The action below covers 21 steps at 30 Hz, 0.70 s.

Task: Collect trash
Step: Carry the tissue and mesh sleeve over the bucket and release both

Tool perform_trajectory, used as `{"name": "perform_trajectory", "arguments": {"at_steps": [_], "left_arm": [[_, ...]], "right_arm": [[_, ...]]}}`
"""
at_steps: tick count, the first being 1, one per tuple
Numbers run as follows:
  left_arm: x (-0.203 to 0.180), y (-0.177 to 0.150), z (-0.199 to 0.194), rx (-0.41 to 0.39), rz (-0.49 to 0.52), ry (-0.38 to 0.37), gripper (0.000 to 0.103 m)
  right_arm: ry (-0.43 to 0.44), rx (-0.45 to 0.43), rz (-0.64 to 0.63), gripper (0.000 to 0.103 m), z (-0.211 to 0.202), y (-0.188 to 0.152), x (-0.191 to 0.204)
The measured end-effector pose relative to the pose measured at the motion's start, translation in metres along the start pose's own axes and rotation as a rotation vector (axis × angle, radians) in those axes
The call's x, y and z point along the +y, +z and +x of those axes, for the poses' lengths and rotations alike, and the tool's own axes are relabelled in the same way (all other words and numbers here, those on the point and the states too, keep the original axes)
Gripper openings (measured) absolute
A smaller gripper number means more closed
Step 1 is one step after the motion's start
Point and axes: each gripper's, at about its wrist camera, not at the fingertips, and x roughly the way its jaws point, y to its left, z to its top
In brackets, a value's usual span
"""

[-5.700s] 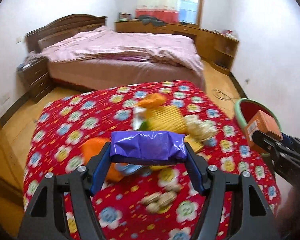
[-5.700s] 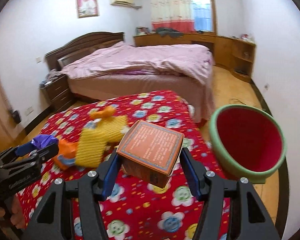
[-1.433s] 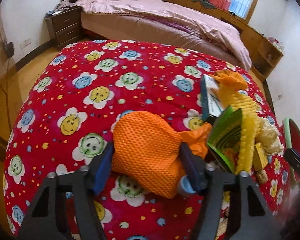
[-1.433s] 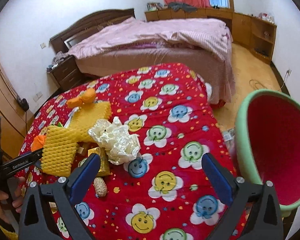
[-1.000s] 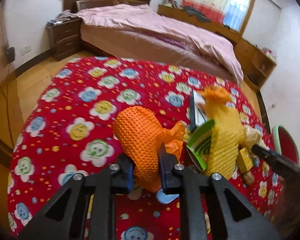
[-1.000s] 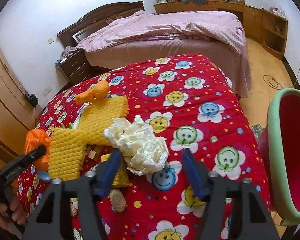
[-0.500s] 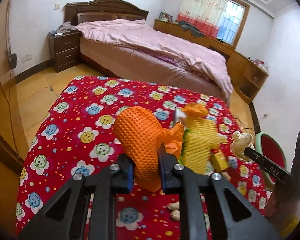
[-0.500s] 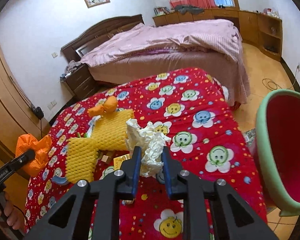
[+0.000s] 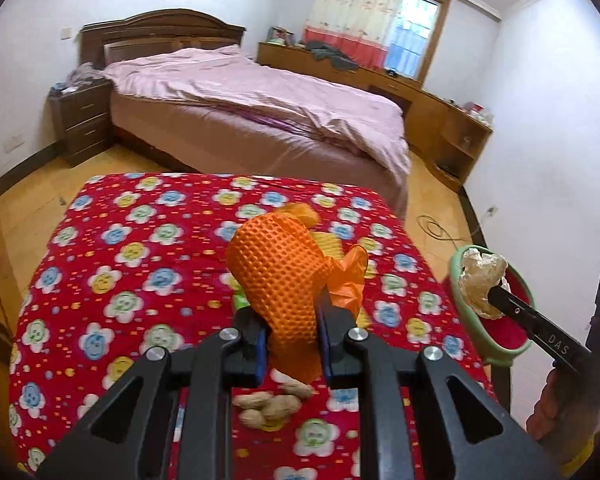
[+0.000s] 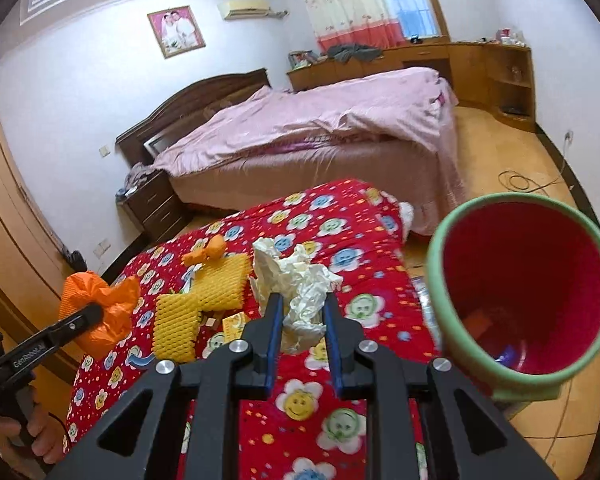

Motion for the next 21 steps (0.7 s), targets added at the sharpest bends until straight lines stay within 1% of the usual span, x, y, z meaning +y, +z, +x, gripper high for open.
{"name": "perform_trajectory", "arguments": {"at_steps": [4, 12, 21], "left_arm": [[-0.024, 0.001, 0.005, 0.017, 0.028, -0.048, 0.019], [-0.074, 0.004, 0.016, 0.032, 0.101, -0.12, 0.019], [-0.141, 0.002, 0.036, 0.061, 0.197, -0.199, 0.019]], "right_arm": [[-0.03, -0.029, 0.017, 0.022, -0.018, 0.0, -0.015], [-0.102, -0.084, 0.08, 0.022, -0.052, -0.001, -0.056], [-0.155, -0.118, 0.157, 0.022, -0.075, -0.009, -0.102]]}}
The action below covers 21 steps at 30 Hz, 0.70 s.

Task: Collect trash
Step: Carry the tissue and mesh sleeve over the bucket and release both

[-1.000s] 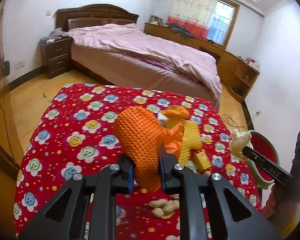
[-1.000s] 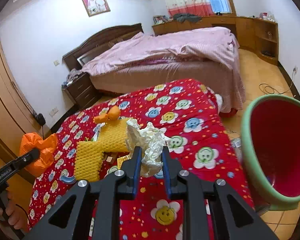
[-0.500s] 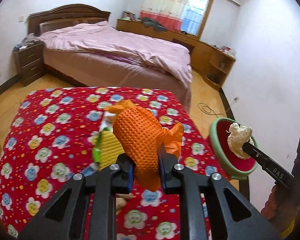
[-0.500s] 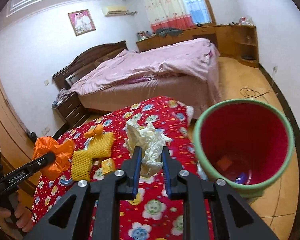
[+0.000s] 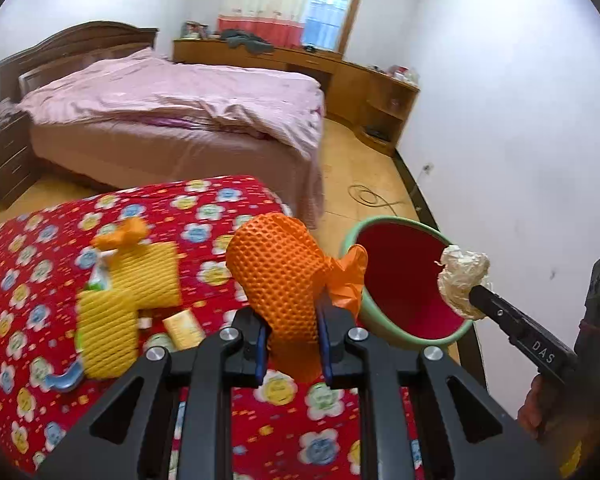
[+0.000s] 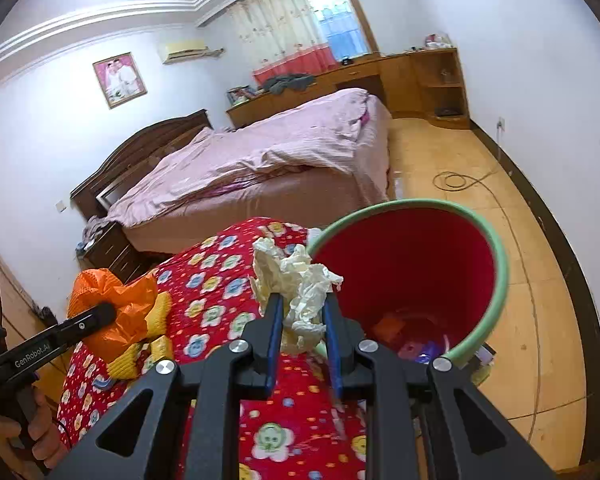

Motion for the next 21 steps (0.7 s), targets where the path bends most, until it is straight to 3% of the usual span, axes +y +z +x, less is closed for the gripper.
{"name": "perform_trajectory", "arguments": {"at_steps": [10, 21], "left_arm": [[-0.054, 0.004, 0.049, 0.051, 0.087, -0.062, 0.019], [-0.087, 0.0, 0.113, 0.142, 0.132, -0.102, 0.019]], "right_arm": [[-0.043, -0.01, 0.081, 0.022, 0.0, 0.002, -0.045], [-0.094, -0.005, 0.133, 0.022, 0.014, 0.007, -0.081]]}}
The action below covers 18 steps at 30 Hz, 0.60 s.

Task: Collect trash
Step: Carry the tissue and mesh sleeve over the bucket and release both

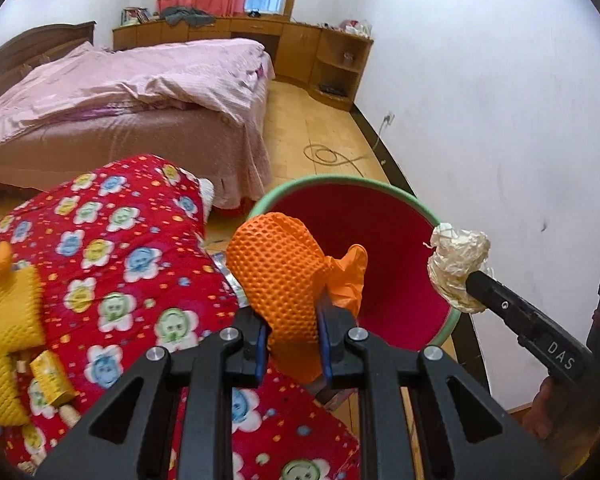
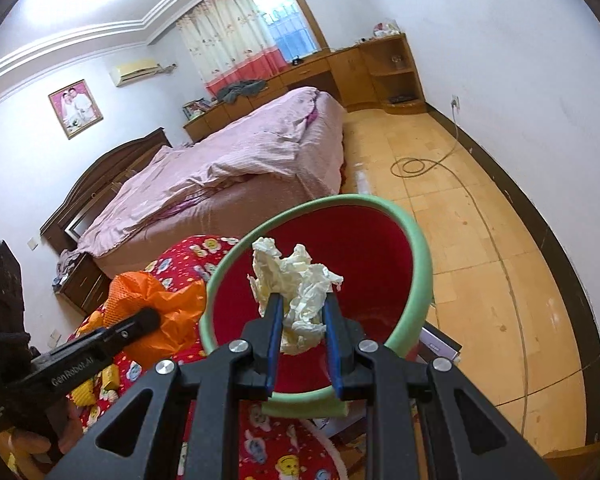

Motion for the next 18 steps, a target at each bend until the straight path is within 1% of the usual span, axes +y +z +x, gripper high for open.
{"name": "perform_trajectory", "arguments": {"at_steps": [5, 9, 10, 15, 18], "left_arm": [[-0.008, 0.0, 0.021, 0.032, 0.022, -0.015, 0.019], [-0.013, 0.0, 0.031, 0.047, 0.034, -0.027, 0.02], [-0.012, 0.001, 0.033, 0.051, 0.034, -0.033, 0.022], [-0.012, 0.001, 0.039, 0.06, 0.029, -0.036, 0.046], [-0.011, 0.0, 0.039, 0.052, 0.027, -0.031, 0.049]], "right_arm": [[-0.014, 0.019, 0.018, 0.022, 0.014, 0.002, -0.01], [-0.025, 0.024, 0.024, 0.022, 0.021, 0.003, -0.014], [-0.027, 0.025, 0.025, 0.022, 0.023, 0.004, -0.015], [-0.035, 0.032, 0.027, 0.023, 0.03, 0.004, -0.015], [-0.037, 0.036, 0.032, 0.026, 0.034, 0.005, -0.015]]}}
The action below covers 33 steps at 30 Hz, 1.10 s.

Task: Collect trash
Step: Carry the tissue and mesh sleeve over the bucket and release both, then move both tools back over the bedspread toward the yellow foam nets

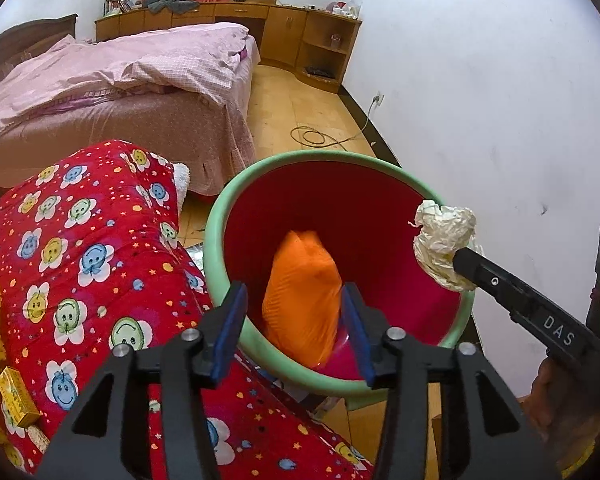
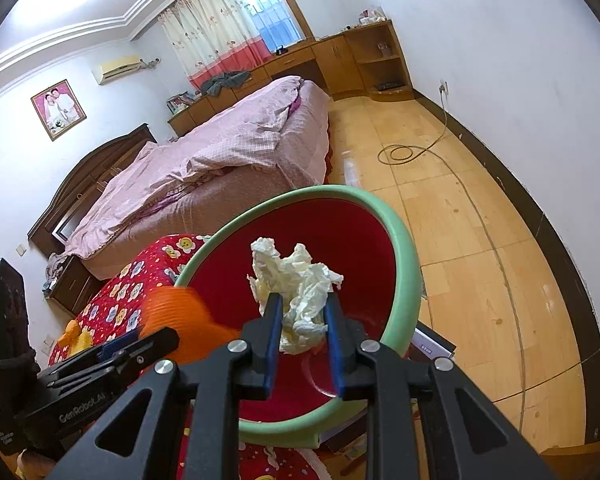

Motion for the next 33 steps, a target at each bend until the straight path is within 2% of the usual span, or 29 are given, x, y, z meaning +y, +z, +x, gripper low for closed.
{"name": "perform_trajectory", "arguments": {"at_steps": [8, 15, 22, 33], "left_arm": [[0.007, -0.003, -0.007, -0.004, -0.027, 0.005, 0.05], [0.014, -0.006, -0.02, -0.017, -0.045, 0.011, 0.05], [0.027, -0.013, -0.043, -0.045, -0.084, 0.023, 0.05], [0.055, -0.034, -0.092, -0.095, -0.148, 0.092, 0.05]], "right_arm": [[0.003, 0.012, 0.012, 0.03, 0.007, 0.002, -0.002], [0.017, 0.004, 0.024, 0.044, 0.004, 0.0, 0.0], [0.029, -0.011, 0.027, 0.048, -0.008, -0.004, 0.004], [0.067, -0.023, 0.011, 0.053, -0.028, -0.015, 0.024]]}}
